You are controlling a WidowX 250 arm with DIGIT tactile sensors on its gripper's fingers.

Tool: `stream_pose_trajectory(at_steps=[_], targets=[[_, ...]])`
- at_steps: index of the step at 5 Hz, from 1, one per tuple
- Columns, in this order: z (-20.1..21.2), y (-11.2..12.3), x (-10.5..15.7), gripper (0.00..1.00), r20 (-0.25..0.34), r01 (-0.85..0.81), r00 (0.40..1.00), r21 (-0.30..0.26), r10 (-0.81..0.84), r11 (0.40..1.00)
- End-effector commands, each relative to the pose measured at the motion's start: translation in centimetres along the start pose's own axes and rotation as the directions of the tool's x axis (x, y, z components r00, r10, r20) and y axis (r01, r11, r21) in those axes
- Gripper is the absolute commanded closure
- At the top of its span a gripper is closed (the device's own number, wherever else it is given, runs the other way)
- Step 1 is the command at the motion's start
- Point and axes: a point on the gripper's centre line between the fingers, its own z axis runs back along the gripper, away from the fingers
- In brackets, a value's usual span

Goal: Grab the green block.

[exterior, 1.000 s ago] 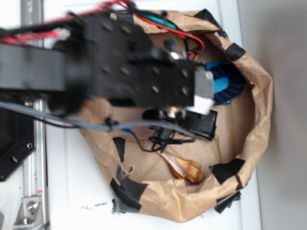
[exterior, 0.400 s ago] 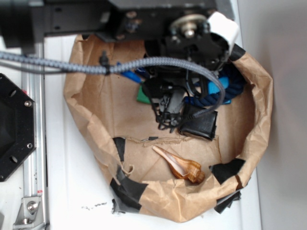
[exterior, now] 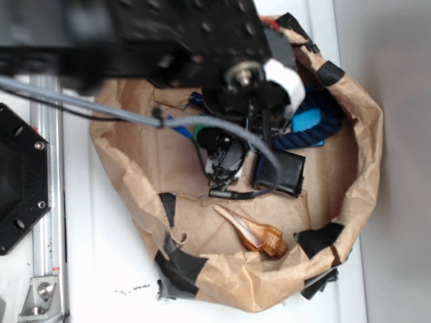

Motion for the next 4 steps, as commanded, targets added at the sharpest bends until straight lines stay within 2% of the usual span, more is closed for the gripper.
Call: stream_pose_trajectory(at_steps=[1, 2, 4], targets=[[-3.5, 0.4, 0.7, 0.00, -0.025, 0.058, 0.998, -0.043, -0.059, 0.997], [-4.8, -0.4, 0.8, 0.00, -0.063, 0.094, 0.993, -0.038, -0.096, 0.995], [-5.2, -1.1, 0.3, 0.00, -0.102, 0.131, 0.986, -0.014, -0.132, 0.991]])
